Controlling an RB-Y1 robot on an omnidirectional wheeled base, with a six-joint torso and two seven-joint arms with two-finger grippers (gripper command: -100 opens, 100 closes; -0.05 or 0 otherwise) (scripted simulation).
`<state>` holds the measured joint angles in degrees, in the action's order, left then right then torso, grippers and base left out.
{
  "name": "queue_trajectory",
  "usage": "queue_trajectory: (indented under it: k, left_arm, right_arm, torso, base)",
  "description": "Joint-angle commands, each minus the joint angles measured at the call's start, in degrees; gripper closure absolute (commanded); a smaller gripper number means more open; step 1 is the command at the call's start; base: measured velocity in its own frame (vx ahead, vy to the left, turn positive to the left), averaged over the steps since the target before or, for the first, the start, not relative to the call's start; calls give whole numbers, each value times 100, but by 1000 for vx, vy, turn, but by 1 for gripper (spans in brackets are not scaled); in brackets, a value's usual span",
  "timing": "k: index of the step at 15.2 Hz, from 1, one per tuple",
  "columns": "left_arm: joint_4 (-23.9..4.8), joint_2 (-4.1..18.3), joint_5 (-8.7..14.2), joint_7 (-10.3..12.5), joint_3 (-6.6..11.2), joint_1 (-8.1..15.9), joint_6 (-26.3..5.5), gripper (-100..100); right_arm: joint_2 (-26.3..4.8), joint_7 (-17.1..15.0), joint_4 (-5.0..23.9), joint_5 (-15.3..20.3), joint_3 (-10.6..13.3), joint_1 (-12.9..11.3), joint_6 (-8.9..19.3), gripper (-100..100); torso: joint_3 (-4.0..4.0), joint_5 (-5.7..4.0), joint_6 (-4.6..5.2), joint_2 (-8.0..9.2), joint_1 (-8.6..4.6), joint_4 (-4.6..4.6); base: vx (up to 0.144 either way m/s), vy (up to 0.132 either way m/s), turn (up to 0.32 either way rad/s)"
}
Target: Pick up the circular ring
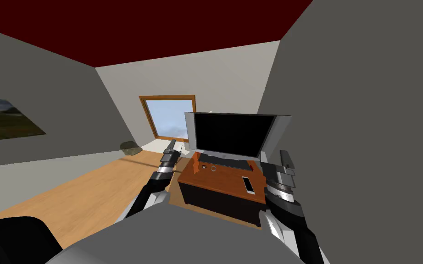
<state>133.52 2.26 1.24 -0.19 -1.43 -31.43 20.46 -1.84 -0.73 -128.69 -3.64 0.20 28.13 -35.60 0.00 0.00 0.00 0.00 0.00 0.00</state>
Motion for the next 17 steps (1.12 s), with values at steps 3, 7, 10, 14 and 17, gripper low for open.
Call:
queue_trajectory:
  k: [3,7,10,14,17]
  left_arm:
    - [-326,355,179,106,132,144,-313,-100]
    - [-598,493,322,200,252,264,-577,-100]
    - [-938,614,494,324,409,414,-906,-100]
    - [-1338,723,686,474,602,588,-1266,-100]
    - [-1559,775,786,559,711,683,-1511,-100]
  right_arm:
    - [0,0,0,0,1,-2,0,0]
    - [0,0,0,0,1,-1,0,0]
    - [0,0,0,0,1,-1,0,0]
    - [0,0,0,0,1,-1,0,0]
    - [0,0,0,0,1,-2,0,0]
  torso:
    - [2,-1,6,5,-5,1]
    - [7,-2,4,13,-12,3]
    - [4,-2,3,8,-9,2]
    - [4,-2,3,7,-7,1]
    - [5,-2,7,10,-9,2]
  base:
    - [-20,-22,-273]
    - [-32,-33,-220]
    - [-15,-26,-277]
    - [-17,-24,-243]
    - [-21,-24,-307]
